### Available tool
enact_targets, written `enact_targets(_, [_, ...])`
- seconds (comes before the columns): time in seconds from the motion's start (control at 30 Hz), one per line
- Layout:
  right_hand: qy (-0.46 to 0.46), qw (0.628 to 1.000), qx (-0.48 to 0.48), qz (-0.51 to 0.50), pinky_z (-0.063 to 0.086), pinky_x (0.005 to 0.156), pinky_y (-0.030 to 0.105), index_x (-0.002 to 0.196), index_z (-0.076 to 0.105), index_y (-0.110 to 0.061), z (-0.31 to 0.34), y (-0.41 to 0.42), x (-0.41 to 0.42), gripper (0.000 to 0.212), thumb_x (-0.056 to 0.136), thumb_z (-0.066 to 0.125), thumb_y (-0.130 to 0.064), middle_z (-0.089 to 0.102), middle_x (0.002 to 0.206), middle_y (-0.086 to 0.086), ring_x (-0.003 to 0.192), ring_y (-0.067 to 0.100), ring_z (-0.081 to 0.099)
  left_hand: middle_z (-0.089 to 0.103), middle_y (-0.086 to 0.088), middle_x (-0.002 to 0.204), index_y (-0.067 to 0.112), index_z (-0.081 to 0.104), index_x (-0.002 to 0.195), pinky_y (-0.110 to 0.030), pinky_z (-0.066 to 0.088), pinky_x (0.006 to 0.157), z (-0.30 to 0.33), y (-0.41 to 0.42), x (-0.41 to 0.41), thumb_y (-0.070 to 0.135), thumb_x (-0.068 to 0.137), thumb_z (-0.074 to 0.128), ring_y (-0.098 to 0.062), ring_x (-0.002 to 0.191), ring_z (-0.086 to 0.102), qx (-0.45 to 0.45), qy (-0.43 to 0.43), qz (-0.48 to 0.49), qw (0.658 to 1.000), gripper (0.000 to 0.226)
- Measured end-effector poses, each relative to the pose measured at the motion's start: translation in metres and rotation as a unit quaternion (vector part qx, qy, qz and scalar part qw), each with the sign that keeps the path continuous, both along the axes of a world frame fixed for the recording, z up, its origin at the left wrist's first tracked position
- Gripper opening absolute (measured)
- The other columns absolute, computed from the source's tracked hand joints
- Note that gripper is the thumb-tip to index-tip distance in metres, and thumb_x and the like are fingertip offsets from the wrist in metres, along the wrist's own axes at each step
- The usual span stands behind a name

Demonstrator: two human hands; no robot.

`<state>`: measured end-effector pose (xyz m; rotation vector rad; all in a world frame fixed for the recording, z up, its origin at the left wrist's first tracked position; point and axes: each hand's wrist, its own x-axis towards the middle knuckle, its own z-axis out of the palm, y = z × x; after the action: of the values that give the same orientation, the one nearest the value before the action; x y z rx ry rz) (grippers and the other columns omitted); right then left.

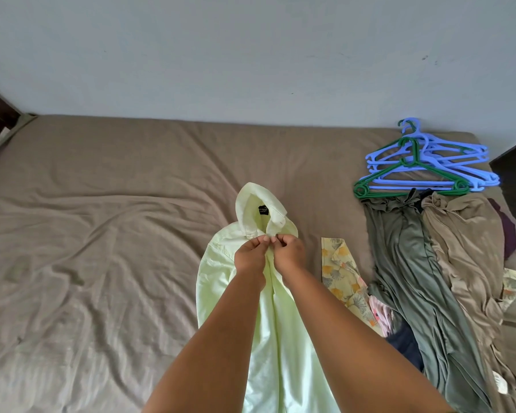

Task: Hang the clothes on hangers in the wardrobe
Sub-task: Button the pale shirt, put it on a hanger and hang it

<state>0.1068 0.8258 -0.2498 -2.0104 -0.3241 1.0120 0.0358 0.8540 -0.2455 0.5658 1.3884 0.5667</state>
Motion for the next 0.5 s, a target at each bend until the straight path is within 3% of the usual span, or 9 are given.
enact_targets(0.17, [0.002,0.999,0.031,-0.031,0.052,0.082,0.028,0.105,0.067,-0.009,-0.003,-0.003,-0.003,0.017,0.095,0.058,-0.019,0.067,0.095,0.002,0.089,0.017,0.064,0.07,0.004,0.083,0.017,0.069,0.081,-0.02,0.048,0.076,0.001,0.005,0.003,0.012,0.087,0.07,-0.01,0.083,0.064,0.013,0.009,0.02,1.0,0.009])
enact_targets(0.3, [-0.015,0.998,0.05,-0.031,0.056,0.082,0.034,0.092,0.067,-0.015,-0.005,-0.003,-0.006,0.008,0.094,0.059,-0.016,0.07,0.086,0.002,0.084,0.019,0.068,0.07,0.004,0.081,0.015,0.069,0.083,-0.016,0.046,0.067,0.002,0.006,0.003,0.014,0.087,0.071,-0.007,0.077,0.064,0.029,0.03,0.016,0.999,0.005])
enact_targets(0.5, [0.001,0.994,0.102,-0.025,0.057,0.081,0.032,0.085,0.069,-0.019,0.001,-0.003,-0.007,0.019,0.09,0.061,-0.002,0.07,0.08,-0.003,0.078,0.015,0.07,0.067,0.002,0.075,0.013,0.069,0.087,-0.016,0.043,0.058,0.004,0.013,-0.002,0.013,0.088,0.07,-0.006,0.061,0.057,0.03,0.047,-0.008,0.998,0.001])
